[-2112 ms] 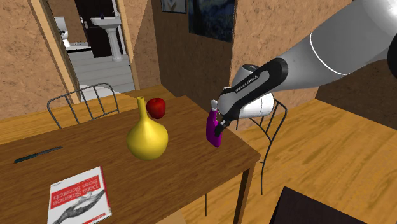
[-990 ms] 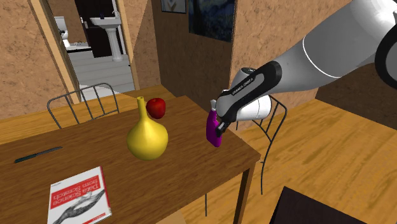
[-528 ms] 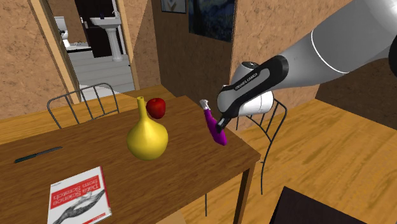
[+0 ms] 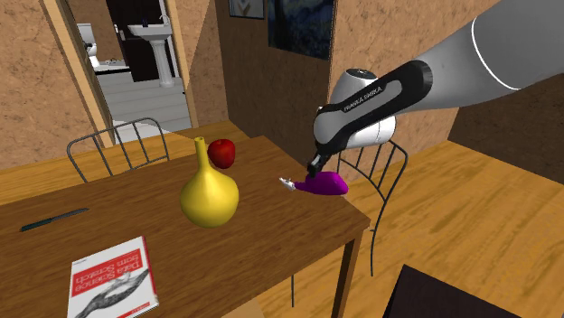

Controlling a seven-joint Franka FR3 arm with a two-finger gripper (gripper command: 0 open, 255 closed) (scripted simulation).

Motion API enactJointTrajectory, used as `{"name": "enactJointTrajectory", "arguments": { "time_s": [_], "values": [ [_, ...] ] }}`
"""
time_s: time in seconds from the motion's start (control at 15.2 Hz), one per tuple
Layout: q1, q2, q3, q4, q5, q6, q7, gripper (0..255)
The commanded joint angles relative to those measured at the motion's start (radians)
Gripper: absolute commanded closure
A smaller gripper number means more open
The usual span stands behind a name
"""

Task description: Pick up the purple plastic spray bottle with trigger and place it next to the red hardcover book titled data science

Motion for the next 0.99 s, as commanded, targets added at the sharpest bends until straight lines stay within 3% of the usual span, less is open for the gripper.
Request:
{"name": "enactJointTrajectory", "arguments": {
  "time_s": [0.0, 0.92],
  "values": [
    [0.004, -0.018, -0.005, 0.007, -0.021, -0.023, 0.016, 255],
    [0.013, -0.122, -0.016, 0.091, -0.121, -0.197, 0.093, 255]
  ]
}}
